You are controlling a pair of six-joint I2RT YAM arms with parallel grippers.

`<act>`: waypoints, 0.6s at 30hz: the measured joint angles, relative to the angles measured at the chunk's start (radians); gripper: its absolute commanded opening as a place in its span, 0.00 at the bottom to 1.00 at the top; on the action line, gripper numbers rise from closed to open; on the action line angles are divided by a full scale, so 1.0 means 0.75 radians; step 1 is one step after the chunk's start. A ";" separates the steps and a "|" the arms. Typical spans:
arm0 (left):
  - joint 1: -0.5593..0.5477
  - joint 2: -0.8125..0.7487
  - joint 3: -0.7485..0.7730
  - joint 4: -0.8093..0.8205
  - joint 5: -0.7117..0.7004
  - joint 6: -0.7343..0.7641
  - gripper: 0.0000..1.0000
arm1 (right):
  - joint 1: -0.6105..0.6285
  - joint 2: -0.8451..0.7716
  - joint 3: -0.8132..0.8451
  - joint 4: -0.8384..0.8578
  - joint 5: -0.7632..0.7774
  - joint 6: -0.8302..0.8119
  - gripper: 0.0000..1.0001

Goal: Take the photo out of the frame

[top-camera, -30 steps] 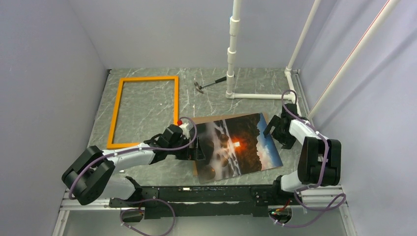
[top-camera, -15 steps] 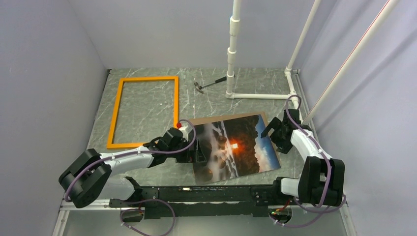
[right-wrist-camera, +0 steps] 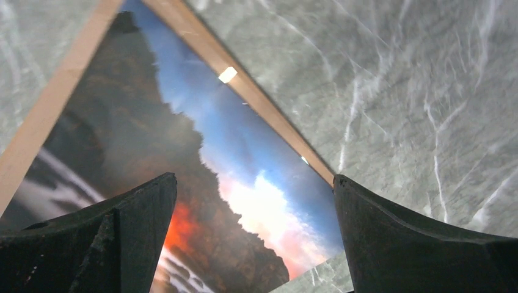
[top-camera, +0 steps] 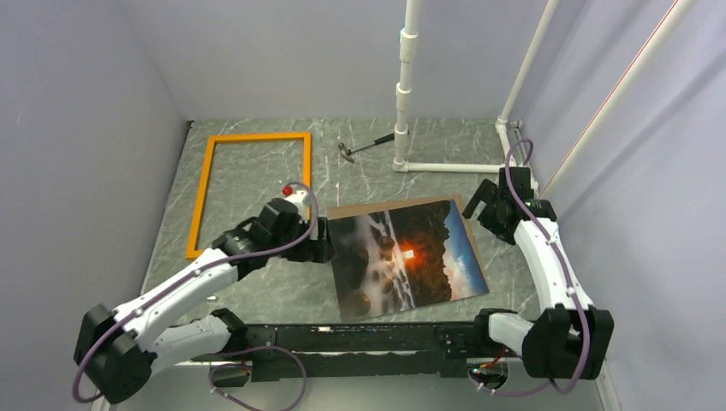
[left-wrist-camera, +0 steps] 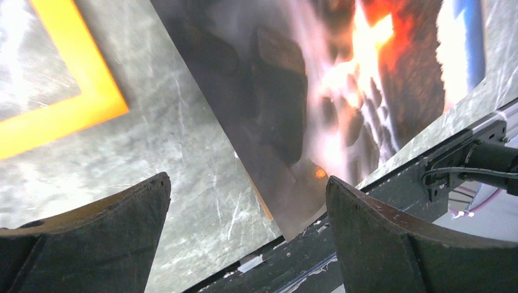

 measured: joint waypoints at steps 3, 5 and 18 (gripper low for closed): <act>0.036 -0.122 0.136 -0.120 -0.039 0.077 0.99 | 0.060 -0.100 0.106 -0.034 -0.014 -0.062 1.00; 0.051 -0.186 0.262 -0.184 -0.067 0.130 0.99 | 0.068 -0.176 0.174 -0.045 -0.033 -0.093 1.00; 0.063 -0.474 0.857 -0.359 -0.289 0.345 0.99 | 0.068 -0.663 0.556 -0.017 -0.155 -0.244 1.00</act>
